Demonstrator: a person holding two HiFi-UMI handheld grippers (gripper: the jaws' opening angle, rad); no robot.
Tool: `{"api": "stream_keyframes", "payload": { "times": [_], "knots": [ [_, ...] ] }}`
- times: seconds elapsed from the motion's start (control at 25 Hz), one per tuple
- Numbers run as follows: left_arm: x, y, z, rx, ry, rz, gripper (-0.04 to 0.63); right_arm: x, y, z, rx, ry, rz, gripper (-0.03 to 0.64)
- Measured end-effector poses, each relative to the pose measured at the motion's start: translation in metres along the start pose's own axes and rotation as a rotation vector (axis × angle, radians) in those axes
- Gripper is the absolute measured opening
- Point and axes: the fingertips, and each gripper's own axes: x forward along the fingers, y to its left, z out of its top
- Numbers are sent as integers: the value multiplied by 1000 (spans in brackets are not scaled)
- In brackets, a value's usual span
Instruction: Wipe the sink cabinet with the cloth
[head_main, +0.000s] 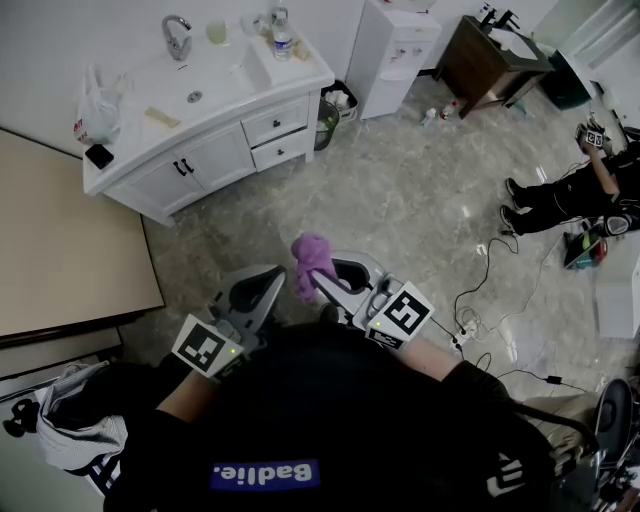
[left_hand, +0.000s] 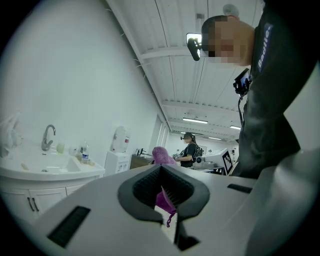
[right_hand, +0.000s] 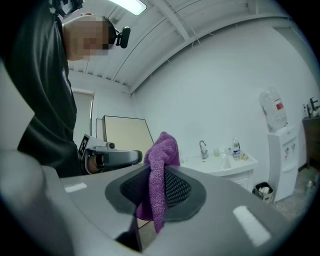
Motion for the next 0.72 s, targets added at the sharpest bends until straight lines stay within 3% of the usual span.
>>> {"api": "stream_keyframes", "payload": {
  "times": [0.32,0.72],
  "knots": [
    [17,-6,-2,3,9,8,3,-12,-11,3,3,-4,9,60],
    [44,-5,-10,12,4,86,3,-30,-45,-7,20,5,51,61]
  ]
}}
